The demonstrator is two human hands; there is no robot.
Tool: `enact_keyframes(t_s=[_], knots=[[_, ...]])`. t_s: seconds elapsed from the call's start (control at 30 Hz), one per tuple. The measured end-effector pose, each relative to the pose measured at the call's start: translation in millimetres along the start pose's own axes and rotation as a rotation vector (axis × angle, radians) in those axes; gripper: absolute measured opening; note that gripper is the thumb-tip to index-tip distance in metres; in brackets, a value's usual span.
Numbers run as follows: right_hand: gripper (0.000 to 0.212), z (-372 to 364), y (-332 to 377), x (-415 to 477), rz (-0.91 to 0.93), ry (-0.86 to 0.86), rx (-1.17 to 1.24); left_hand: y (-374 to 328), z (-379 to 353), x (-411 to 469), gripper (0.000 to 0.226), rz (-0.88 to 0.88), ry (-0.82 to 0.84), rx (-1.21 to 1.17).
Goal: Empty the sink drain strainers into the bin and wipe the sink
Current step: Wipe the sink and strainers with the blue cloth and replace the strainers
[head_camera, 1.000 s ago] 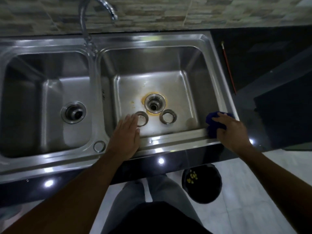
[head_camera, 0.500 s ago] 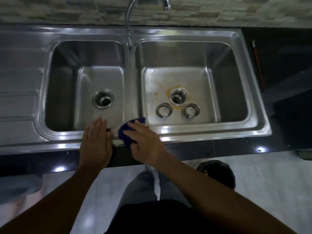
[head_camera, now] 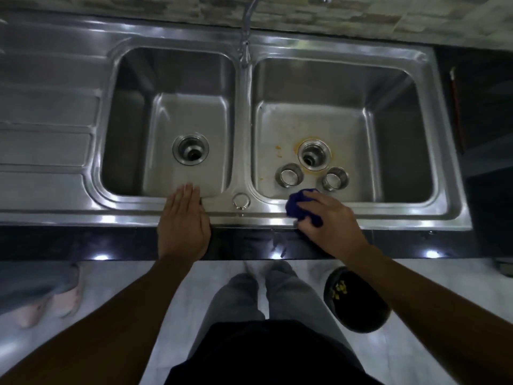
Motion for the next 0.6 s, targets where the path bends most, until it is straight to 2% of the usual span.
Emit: enact_keyframes(t_s=[0.1,0.27,0.33,0.47,0.6], knots=[[0.033,-5.9,18.2,5.2,0.017,-0.007,0.017,1.2,-1.8,1.9,0.06,0.009,0.009,0.011],[0.034,-48.3,99.5,34.2,0.24,0.113,0.088,-1.3,-0.2,1.3,0.063,0.019,0.034,0.031],[0.035,-56.1,112.1,35.1,0.308,0.147,0.105,-2.3,0.0,0.6,0.065,0.021,0.051,0.044],[0.037,-35.6,79.4,20.7,0.442,0.114,0.096,-0.4,-0.3,0.4,0.065,0.021,0.064,0.034],[0.038,-12.6,31.1,14.6,0.422,0.098,0.009,0.0,-1.3,1.4,0.064,0.034,0.062,0.022]])
Point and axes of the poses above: each hand's wrist, its own x-axis towards the middle knuckle, its own z-axis out of the back of the hand, y = z × x, the point moved 8 cm from there along x, towards the middle knuckle, and after that the axes turned 13 degrees about y, right-handed, at the moved point
